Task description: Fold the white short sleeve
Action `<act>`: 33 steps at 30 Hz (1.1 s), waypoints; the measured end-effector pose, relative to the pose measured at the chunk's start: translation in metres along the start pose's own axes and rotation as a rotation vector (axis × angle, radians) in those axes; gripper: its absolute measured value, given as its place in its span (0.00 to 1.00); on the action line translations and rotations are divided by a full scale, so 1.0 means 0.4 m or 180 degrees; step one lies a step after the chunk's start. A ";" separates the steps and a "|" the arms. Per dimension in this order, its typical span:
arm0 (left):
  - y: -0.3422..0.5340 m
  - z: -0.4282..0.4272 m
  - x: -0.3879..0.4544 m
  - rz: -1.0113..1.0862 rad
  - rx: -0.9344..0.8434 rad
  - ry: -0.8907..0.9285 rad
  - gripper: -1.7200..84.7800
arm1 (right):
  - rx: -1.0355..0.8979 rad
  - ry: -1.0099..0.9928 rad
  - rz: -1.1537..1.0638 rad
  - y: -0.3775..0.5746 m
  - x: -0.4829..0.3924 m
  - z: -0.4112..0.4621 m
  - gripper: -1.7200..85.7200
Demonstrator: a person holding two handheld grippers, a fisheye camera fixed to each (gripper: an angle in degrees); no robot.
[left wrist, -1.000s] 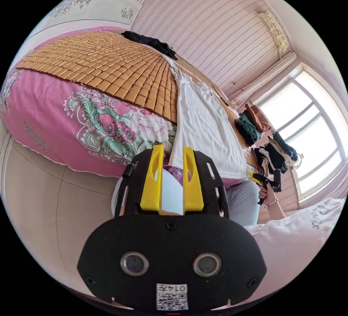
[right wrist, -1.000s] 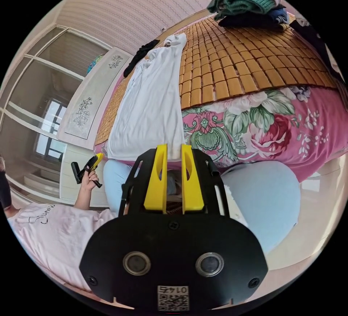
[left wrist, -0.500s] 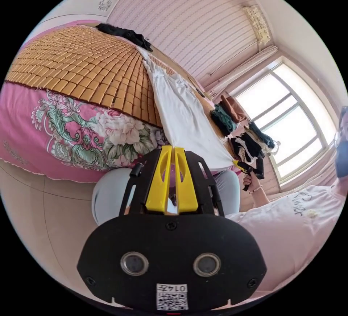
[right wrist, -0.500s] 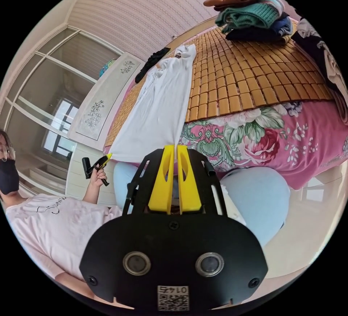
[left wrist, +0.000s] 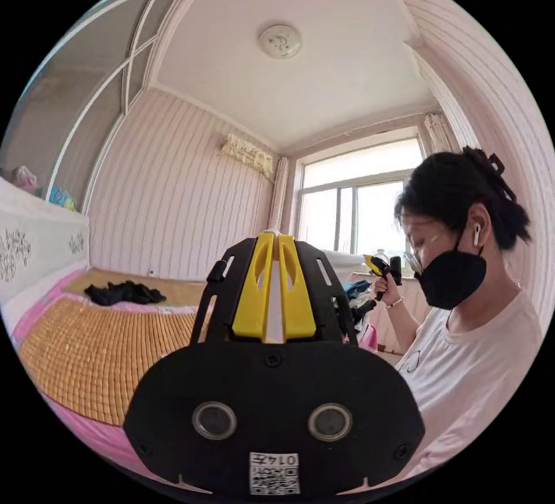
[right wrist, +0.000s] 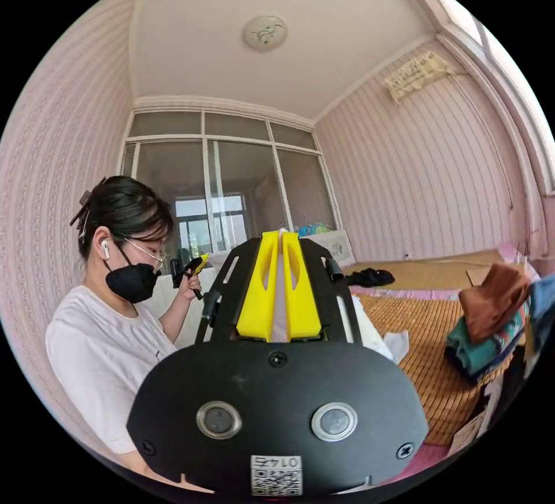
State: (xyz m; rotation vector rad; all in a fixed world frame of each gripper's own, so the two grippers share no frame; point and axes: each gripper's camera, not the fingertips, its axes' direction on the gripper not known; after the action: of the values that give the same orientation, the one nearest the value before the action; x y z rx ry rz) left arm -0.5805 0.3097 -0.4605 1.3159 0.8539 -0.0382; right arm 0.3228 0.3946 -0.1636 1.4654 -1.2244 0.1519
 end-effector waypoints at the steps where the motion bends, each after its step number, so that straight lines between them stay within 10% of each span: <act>1: -0.043 -0.010 0.009 0.0029 0.0061 0.0000 0.01 | 0.0012 -0.0058 -0.0267 -0.096 -0.062 0.003 0.02; 7: -0.294 -0.005 0.051 0.0538 0.0241 -0.0650 0.01 | -0.0205 0.0228 -0.0903 -0.405 -0.207 0.122 0.02; 15: -0.089 0.390 -0.412 -0.0868 -0.1202 -0.1225 0.01 | -0.1703 0.0814 0.0345 -0.200 0.276 0.588 0.02; 18: -0.229 0.436 -0.445 -0.0997 -0.0429 -0.1114 0.01 | -0.1194 0.0645 0.0812 -0.283 0.395 0.630 0.02; 23: -0.401 0.426 -0.311 -0.0174 0.0324 -0.1179 0.01 | -0.0176 0.0747 -0.0314 -0.603 0.174 0.578 0.02; 33: 0.341 0.461 -0.495 -0.0363 -0.1829 -0.1462 0.01 | -0.1549 0.0322 0.0375 -0.014 0.440 0.694 0.02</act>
State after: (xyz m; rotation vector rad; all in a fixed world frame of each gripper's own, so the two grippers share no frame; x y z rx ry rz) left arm -0.5579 0.1079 -0.2358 0.6762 0.4890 -0.1660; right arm 0.2610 0.0728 -0.1386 0.9542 -1.1653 0.0038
